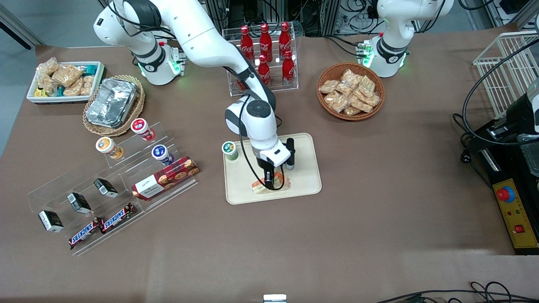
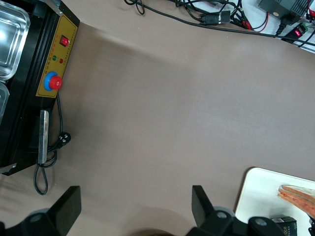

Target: Place sandwich on tray

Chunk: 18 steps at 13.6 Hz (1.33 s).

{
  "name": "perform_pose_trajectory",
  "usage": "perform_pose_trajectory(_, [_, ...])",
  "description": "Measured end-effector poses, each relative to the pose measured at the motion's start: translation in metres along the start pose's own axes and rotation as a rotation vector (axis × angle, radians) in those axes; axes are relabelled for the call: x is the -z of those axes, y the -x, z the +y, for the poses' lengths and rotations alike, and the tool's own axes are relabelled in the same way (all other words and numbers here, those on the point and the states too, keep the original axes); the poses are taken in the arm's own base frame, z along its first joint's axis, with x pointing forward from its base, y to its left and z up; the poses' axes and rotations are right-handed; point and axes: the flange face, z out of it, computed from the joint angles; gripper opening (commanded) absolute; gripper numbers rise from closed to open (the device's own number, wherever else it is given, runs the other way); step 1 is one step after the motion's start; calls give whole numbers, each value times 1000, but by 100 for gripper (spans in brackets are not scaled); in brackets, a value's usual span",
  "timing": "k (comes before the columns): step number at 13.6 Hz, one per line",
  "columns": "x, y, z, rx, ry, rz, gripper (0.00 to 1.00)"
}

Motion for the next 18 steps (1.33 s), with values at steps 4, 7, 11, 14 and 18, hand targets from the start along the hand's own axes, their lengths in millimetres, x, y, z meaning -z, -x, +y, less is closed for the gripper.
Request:
perform_pose_trajectory(4, [26,-7,13,-16,12,27,100])
perform_pose_trajectory(7, [79,9,41,-72,-58,-38,100])
perform_pose_trajectory(11, [159,110,126,-258,-149,-148,100])
perform_pose_trajectory(14, [182,225,184,-441,-195,-225,100])
perform_pose_trajectory(18, [209,348,228,-701,-198,-250,100])
